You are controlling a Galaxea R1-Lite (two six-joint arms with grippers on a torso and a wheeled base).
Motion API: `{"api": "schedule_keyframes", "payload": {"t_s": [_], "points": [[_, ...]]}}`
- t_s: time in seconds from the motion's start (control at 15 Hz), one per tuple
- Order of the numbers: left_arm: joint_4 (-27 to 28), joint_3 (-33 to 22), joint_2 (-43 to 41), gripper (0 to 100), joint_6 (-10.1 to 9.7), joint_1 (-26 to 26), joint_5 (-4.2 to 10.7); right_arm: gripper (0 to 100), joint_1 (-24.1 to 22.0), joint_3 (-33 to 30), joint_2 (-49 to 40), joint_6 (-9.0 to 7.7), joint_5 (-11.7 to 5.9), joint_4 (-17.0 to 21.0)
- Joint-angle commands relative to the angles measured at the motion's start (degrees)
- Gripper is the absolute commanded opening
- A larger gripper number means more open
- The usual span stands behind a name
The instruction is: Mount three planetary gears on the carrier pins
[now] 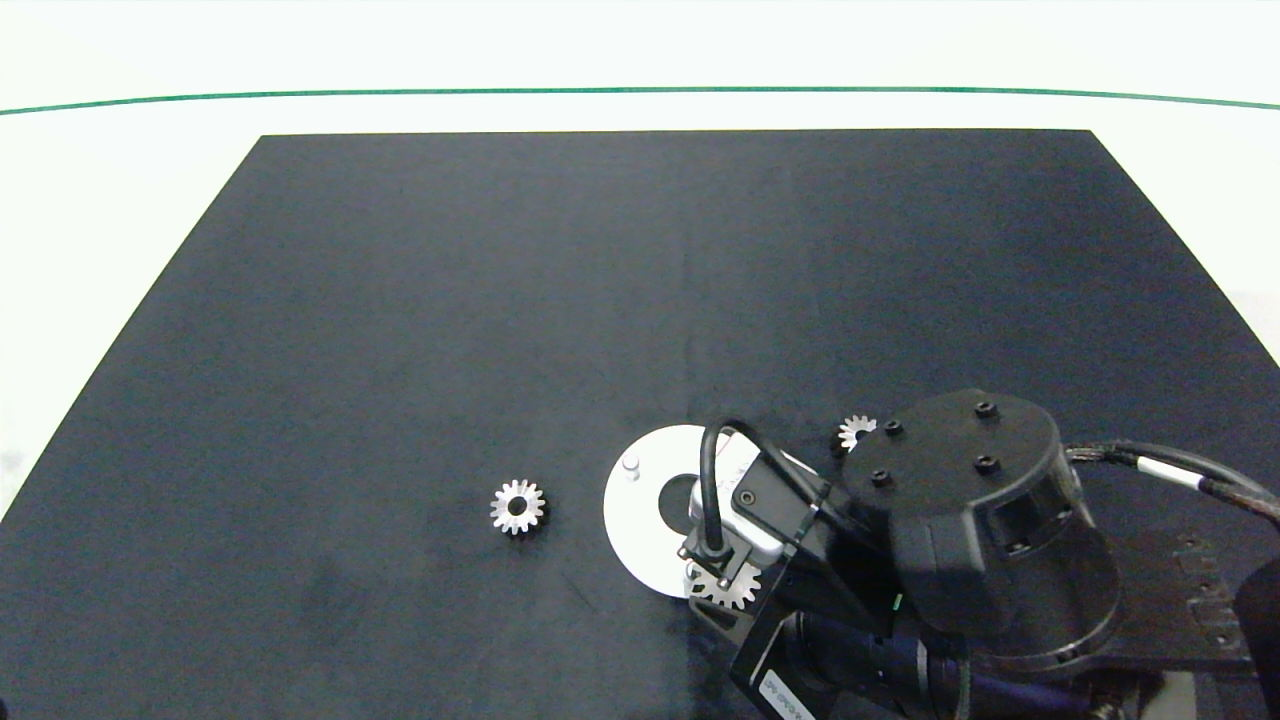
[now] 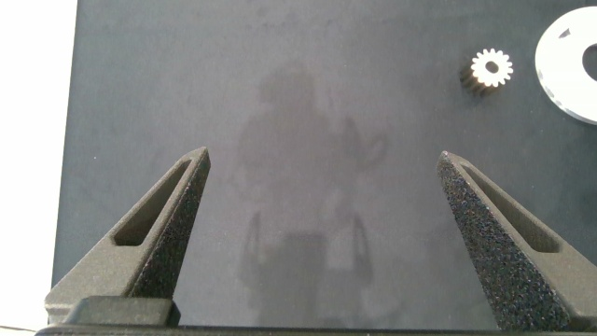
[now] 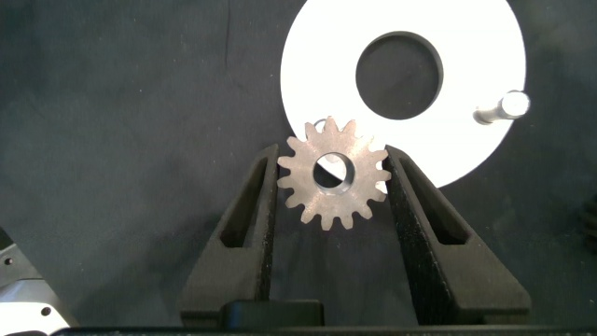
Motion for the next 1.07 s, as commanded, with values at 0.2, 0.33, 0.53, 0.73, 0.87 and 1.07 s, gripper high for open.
{"api": "schedule_keyframes", "payload": {"t_s": [0.2,0.33,0.53,0.73,0.87,1.07], "points": [[0.1,-0.1,0.3,100,0.03,-0.1,-0.01,16,0.0,-1.7,2.2,-0.18,-0.09,-0.1],[0.1,-0.3,0.2,100,0.03,-0.1,-0.01,16,0.0,-2.5,3.0,-0.26,-0.09,-0.1],[0.1,-0.3,0.1,100,0.03,-0.1,-0.01,16,0.0,-2.7,3.7,-0.18,-0.09,-0.1],[0.1,-0.6,0.1,100,0.03,-0.1,-0.01,16,-0.1,-2.8,4.2,-0.18,0.00,-0.1],[0.1,-0.6,0.0,100,0.03,-0.1,-0.01,16,-0.2,-2.8,4.5,-0.18,0.00,-0.3],[0.0,-0.9,-0.1,100,0.03,-0.1,-0.01,16,-0.2,-3.4,4.5,-0.53,0.00,-0.5]]}}
